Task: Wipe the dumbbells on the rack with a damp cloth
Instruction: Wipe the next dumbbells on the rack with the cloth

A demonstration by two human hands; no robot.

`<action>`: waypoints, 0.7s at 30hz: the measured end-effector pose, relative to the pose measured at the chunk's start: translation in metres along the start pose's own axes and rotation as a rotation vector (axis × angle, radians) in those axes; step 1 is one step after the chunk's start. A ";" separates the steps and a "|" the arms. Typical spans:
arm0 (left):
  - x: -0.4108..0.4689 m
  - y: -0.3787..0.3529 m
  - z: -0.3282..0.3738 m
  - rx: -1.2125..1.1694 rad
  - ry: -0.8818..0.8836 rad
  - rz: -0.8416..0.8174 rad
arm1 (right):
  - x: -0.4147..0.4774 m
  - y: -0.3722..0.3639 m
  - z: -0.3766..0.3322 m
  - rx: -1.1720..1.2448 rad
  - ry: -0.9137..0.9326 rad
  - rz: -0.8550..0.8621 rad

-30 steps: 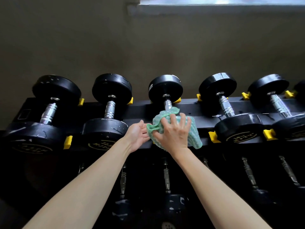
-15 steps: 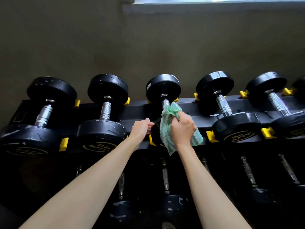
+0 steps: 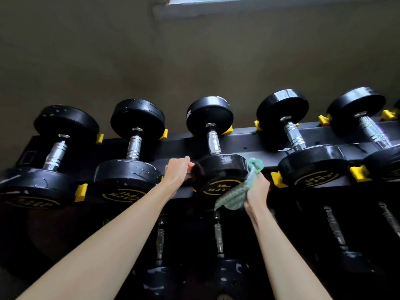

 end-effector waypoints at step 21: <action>-0.002 0.003 0.004 0.049 0.060 -0.010 | -0.013 -0.047 -0.041 -0.421 0.080 -0.258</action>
Point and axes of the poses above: each hand's wrist, its own x-axis towards the middle knuckle, its own y-axis out of the back of the hand, z = x × y, the point moved 9 cm from there along x, towards the middle knuckle, and after that the axes turned 15 degrees about x, right-handed, at the moved point
